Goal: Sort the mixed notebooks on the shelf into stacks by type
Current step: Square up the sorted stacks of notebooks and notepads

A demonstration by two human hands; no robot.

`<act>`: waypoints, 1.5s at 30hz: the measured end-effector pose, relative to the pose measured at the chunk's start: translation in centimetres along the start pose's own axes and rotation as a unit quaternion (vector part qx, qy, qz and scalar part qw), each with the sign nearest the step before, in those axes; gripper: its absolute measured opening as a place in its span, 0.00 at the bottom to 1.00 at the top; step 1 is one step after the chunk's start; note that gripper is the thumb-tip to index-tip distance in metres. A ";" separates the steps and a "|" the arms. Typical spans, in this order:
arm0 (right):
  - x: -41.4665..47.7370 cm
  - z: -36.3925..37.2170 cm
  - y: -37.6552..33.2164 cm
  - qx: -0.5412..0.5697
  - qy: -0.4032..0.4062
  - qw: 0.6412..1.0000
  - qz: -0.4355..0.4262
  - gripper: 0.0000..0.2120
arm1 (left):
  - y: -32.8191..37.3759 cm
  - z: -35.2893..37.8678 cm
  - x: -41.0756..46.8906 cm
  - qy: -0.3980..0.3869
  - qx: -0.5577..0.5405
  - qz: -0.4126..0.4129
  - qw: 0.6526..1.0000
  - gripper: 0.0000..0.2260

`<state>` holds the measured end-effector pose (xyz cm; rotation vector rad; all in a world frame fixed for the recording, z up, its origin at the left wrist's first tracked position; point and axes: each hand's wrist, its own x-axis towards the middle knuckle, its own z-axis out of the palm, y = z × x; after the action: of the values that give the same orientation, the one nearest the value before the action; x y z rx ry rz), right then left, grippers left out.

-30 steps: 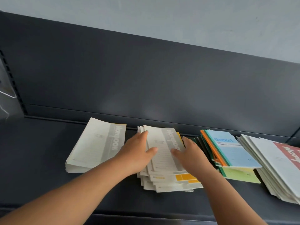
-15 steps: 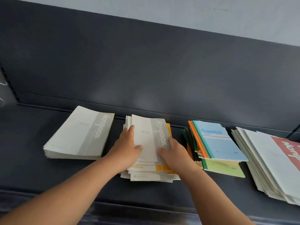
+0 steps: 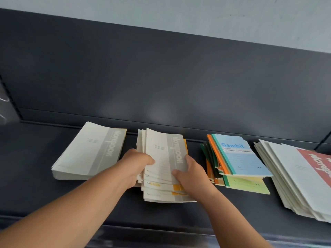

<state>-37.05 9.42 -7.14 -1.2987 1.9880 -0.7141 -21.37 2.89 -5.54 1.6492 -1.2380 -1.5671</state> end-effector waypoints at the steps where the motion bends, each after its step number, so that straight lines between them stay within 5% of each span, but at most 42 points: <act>1: 0.0 0.1 -0.1 0.001 0.002 1.000 0.000 0.30 | 0.0 -0.2 -0.1 -0.008 -0.003 -0.004 1.000 0.08; 12: -0.4 0.2 0.4 0.081 0.039 0.996 -0.015 0.36 | -1.0 -0.4 -1.4 -0.038 -0.015 0.193 0.980 0.23; 16: 0.8 -0.4 1.1 0.262 0.044 0.963 0.036 0.40 | -1.0 -0.8 -2.0 -0.027 -0.022 0.233 0.972 0.32; 20: 1.7 -1.1 1.1 0.400 -0.038 0.914 0.058 0.24 | -1.0 -0.9 -2.7 -0.029 -0.014 0.268 0.963 0.35; 31: 0.9 -1.9 -1.6 0.341 0.144 0.917 -0.146 0.23 | 2.0 -2.6 -2.5 -0.026 0.072 0.351 0.933 0.33; 36: -0.2 -2.1 -2.3 0.315 0.098 0.928 -0.173 0.30 | 2.3 -2.3 -3.0 -0.084 -0.029 0.328 0.941 0.28; 45: -0.5 -2.9 -2.8 0.341 0.023 0.921 -0.188 0.29 | 2.9 -1.9 -2.4 -0.121 -0.063 0.319 0.938 0.44</act>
<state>-37.51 9.16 -3.11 -1.2179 1.3151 -1.4708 -20.06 3.35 -1.55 0.8519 -1.5584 -1.4058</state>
